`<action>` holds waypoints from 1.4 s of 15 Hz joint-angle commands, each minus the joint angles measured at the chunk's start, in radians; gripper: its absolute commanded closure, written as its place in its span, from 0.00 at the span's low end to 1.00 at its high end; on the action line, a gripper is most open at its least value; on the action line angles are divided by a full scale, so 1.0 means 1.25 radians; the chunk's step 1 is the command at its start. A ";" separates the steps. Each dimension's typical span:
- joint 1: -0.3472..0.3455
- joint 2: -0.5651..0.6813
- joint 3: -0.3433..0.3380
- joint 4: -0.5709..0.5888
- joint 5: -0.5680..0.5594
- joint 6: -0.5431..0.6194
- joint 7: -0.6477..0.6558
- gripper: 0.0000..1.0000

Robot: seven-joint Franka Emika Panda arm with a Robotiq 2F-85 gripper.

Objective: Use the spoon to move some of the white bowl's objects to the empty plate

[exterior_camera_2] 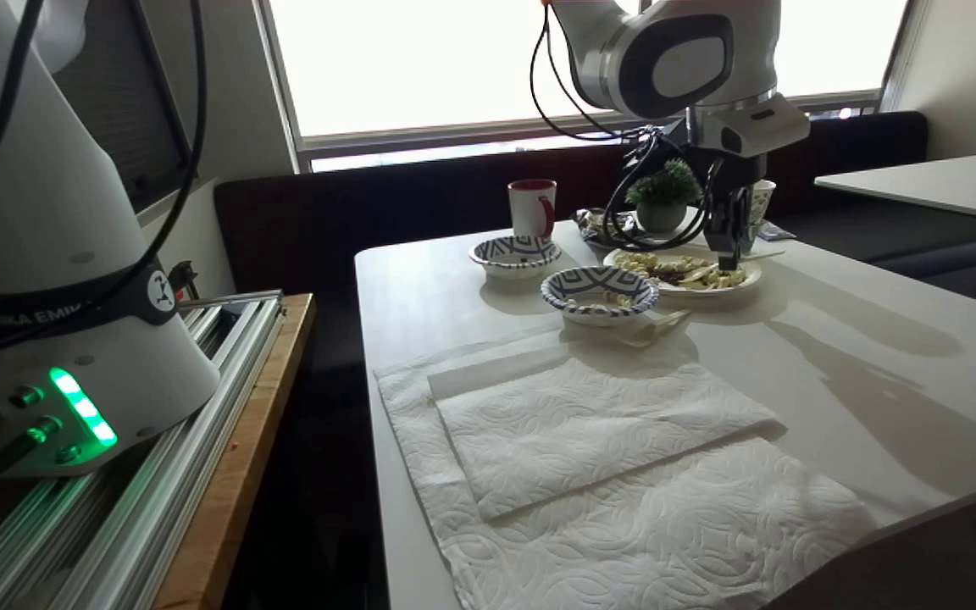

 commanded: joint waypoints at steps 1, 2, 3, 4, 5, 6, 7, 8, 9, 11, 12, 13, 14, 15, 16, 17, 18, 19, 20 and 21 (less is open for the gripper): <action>-0.003 -0.014 0.009 -0.003 0.006 -0.034 -0.018 0.97; -0.001 -0.013 0.008 -0.002 0.004 -0.037 -0.018 0.97; 0.000 -0.011 0.007 -0.001 0.003 -0.041 -0.017 0.97; -0.001 -0.010 0.007 0.000 0.003 -0.043 -0.019 0.97; 0.001 -0.006 0.004 0.001 0.000 -0.038 -0.020 0.97; 0.003 -0.004 0.002 0.002 -0.002 -0.031 -0.021 0.97; 0.003 -0.003 0.003 0.002 -0.001 -0.032 -0.023 0.97; -0.009 -0.004 0.019 0.003 0.009 -0.037 -0.038 0.97; -0.014 -0.005 0.027 0.004 0.015 -0.039 -0.046 0.97; -0.010 -0.003 0.026 0.005 0.010 -0.034 -0.052 0.97; -0.009 -0.003 0.026 0.004 0.010 -0.030 -0.055 0.97; 0.001 -0.002 0.013 0.003 0.000 -0.020 -0.050 0.97; 0.008 -0.001 0.004 0.002 -0.006 -0.012 -0.046 0.97; 0.010 -0.002 0.001 0.002 -0.007 -0.011 -0.047 0.97; 0.011 -0.001 -0.001 0.003 -0.008 -0.017 -0.047 0.97; 0.010 -0.002 0.000 0.003 -0.007 -0.022 -0.050 0.97; 0.001 -0.003 0.013 0.004 0.001 -0.036 -0.062 0.97; 0.001 -0.003 0.014 0.004 0.002 -0.040 -0.064 0.97; -0.009 -0.004 0.027 0.005 0.011 -0.046 -0.075 0.97; -0.013 -0.005 0.033 0.005 0.014 -0.049 -0.081 0.97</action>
